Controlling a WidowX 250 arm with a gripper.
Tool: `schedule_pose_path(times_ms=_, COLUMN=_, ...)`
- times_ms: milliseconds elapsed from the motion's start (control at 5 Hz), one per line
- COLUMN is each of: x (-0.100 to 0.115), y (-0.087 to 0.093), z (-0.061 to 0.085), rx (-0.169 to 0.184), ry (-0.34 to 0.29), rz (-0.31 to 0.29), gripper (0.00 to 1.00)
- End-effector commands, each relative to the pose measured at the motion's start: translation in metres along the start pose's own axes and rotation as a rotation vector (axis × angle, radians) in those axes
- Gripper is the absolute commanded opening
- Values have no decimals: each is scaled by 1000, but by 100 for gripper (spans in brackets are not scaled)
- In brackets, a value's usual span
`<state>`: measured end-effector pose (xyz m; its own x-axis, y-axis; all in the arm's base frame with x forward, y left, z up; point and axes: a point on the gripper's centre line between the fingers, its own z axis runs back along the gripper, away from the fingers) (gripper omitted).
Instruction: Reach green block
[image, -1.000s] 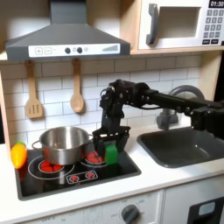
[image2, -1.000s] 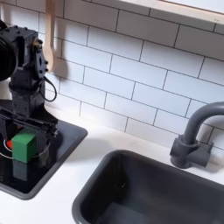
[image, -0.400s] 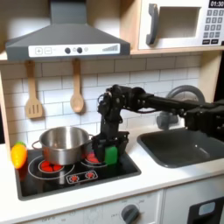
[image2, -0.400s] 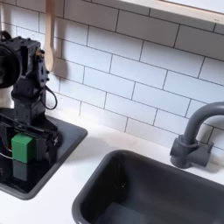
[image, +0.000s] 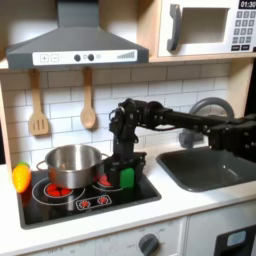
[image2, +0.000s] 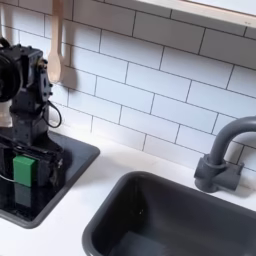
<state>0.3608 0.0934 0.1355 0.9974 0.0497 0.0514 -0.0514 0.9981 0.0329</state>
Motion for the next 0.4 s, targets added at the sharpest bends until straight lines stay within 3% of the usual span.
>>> schedule_pose_path(times_ms=0, x=0, y=0, z=0, rx=0, ry=2, rz=1, gripper=100)
schedule_pose_path(times_ms=200, x=0, y=0, z=0, rx=0, ry=-2, rz=0, gripper=100)
